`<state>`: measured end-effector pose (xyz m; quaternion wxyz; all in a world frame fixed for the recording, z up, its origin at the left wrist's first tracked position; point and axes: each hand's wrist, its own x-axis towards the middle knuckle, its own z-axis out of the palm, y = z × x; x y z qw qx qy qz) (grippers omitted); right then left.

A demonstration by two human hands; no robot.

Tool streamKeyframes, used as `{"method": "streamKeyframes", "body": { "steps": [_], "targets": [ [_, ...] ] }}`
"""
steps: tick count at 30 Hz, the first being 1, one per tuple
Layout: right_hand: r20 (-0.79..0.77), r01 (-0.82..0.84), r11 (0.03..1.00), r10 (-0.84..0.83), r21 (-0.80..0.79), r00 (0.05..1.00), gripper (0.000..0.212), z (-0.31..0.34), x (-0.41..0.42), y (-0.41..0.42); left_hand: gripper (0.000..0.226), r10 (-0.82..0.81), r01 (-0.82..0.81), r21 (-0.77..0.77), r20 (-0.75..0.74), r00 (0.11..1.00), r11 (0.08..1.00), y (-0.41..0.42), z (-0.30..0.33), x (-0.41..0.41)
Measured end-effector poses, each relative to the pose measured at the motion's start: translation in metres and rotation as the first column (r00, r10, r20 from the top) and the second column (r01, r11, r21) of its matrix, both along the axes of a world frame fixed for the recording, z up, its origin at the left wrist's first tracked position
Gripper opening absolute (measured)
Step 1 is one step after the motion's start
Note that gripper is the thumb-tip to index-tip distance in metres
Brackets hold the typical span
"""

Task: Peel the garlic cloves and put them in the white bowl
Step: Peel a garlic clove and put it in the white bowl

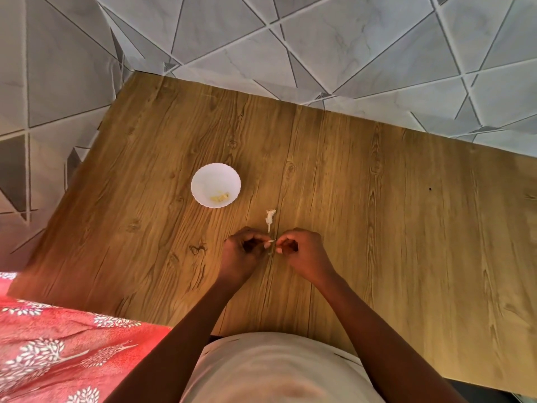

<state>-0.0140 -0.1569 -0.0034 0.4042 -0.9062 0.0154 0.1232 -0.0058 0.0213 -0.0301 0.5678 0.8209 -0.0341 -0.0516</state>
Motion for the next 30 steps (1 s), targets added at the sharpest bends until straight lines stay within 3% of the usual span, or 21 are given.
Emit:
{"method": "streamKeyframes", "body": {
  "steps": [11,17,30],
  "targets": [
    [-0.074,0.066,0.996,-0.061,0.061,0.995,0.012,0.003,0.005,0.007,0.017,-0.029,0.029,-0.011,-0.015,0.999,1.0,0.003,-0.001,-0.002],
    [-0.125,0.173,0.969,-0.152,0.178,0.98,0.013,0.006,0.003,0.002,0.024,-0.005,0.004,-0.022,-0.043,0.999,1.0,0.003,0.0,-0.002],
    [-0.18,0.244,0.947,-0.208,0.207,0.961,0.036,0.012,0.0,0.002,0.014,-0.001,0.001,0.0,-0.051,0.999,1.0,0.003,0.0,-0.001]
  ]
}}
